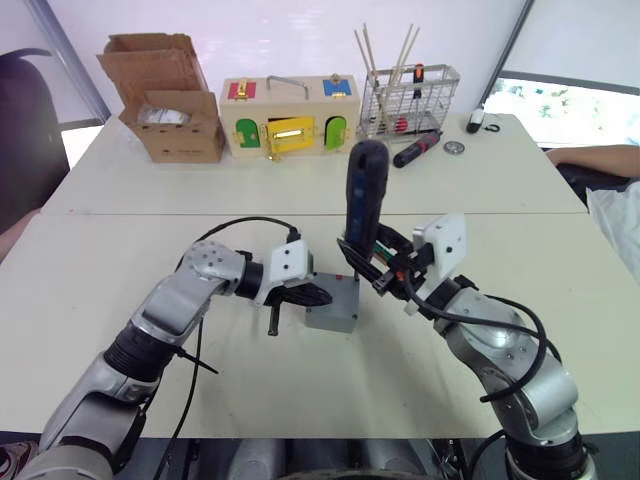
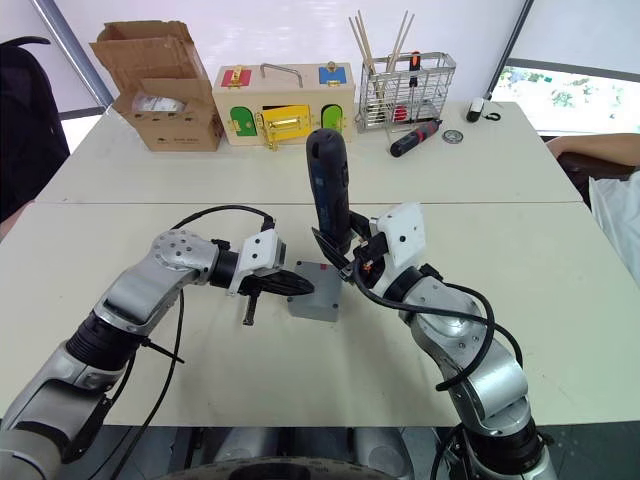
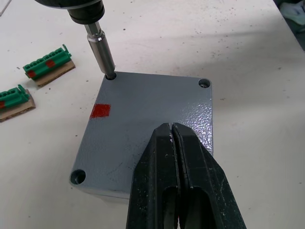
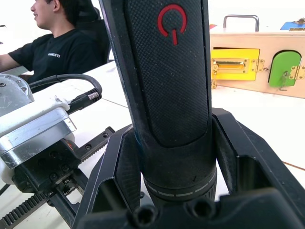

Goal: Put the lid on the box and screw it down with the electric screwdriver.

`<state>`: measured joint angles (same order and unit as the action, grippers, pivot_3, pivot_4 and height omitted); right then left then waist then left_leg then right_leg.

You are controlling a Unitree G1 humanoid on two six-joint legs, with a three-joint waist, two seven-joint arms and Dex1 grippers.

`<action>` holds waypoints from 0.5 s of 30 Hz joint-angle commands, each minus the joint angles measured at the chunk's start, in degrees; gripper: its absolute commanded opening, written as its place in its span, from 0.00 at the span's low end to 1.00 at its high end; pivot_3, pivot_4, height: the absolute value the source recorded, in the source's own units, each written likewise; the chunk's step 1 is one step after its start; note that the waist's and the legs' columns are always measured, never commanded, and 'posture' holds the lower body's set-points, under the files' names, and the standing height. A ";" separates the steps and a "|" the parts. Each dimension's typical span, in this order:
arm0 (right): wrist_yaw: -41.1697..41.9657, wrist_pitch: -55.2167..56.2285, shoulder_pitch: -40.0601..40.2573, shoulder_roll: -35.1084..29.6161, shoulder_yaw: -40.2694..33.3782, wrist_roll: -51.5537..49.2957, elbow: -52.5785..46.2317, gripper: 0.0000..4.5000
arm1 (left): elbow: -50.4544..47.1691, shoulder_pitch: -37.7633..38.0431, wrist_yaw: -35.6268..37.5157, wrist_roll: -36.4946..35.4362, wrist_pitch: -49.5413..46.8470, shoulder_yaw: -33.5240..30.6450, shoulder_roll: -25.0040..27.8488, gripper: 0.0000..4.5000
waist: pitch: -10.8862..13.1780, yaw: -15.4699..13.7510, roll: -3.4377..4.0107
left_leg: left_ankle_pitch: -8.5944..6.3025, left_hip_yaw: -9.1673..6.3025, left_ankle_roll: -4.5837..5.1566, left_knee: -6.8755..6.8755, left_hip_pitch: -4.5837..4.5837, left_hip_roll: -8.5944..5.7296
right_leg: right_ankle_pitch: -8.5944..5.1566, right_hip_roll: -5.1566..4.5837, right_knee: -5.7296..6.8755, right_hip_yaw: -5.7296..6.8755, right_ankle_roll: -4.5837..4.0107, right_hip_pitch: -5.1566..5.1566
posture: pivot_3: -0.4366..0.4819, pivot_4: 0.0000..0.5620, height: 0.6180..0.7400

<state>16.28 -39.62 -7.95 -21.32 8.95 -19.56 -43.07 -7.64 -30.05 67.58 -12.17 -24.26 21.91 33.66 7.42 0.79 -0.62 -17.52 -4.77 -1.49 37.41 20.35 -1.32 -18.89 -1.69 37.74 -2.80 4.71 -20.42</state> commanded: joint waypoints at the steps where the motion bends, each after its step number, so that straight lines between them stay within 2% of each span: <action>1: 0.82 -6.11 4.41 -0.41 4.00 -0.36 6.42 0.41 | 1.10 0.58 -0.16 2.09 0.13 1.67 0.30 0.00 | -0.17 -0.01 -0.06 | 0.00 0.00 0.00 -0.05 -0.01 0.00 | 0.00 0.00 -0.02 0.00 0.00 0.00 | 0.48 0.27 1.00; 15: 0.16 -6.37 4.73 0.29 3.56 -0.11 6.65 0.41 | 1.16 0.56 -0.04 2.26 0.17 2.25 0.53 0.00 | -0.58 -0.03 0.02 | 0.00 -0.03 -0.01 -0.31 0.00 0.01 | -0.01 -0.06 -0.43 0.01 -0.03 0.02 | 0.48 0.27 1.00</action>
<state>15.95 -39.62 -7.20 -20.76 9.00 -19.34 -43.05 -7.31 -30.05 67.44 -11.68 -23.23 22.75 33.66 6.84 0.76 -0.59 -17.52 -4.80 -1.49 37.09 20.35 -1.30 -18.90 -1.75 37.30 -2.79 4.69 -20.41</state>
